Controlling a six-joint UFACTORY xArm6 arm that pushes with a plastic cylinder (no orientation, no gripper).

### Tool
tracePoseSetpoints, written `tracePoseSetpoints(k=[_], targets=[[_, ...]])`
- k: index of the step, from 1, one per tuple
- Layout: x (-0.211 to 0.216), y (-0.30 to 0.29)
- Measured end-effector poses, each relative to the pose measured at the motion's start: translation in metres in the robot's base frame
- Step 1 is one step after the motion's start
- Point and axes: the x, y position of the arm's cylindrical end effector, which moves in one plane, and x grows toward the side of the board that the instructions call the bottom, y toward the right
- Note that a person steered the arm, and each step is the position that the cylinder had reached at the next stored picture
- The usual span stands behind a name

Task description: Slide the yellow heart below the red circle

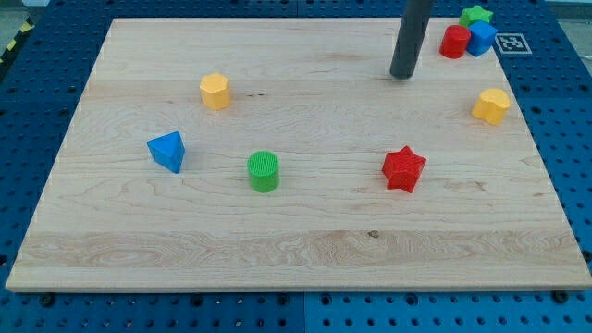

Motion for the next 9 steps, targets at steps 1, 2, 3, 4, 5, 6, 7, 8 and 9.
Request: tracePoseSetpoints(k=[1,2,3,4,5,6,7,8,9], targets=[[0.058,0.011],[0.103,0.068],[0.109,0.088],[0.101,0.101],[0.09,0.107],[0.087,0.107],[0.068,0.107],[0.048,0.107],[0.029,0.109]])
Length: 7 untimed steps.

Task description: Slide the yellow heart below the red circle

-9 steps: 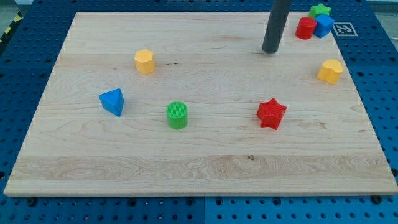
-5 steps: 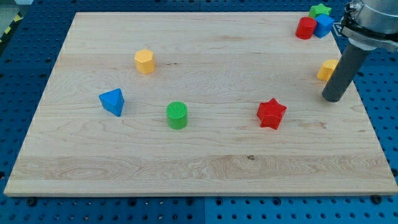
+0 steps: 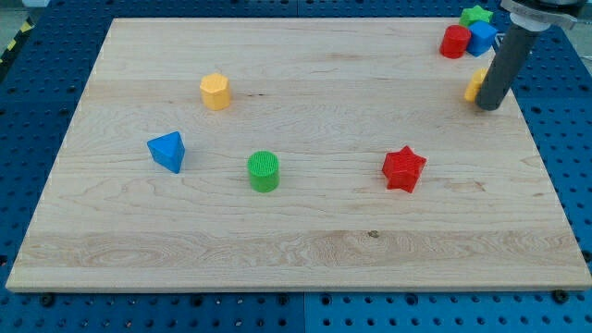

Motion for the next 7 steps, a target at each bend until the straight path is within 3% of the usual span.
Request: tracePoseSetpoints(k=[3,4,5,6,7], targets=[[-0.041,-0.004],[-0.029,-0.08],[-0.008,-0.192],[0.033,-0.245],[0.092,-0.238]])
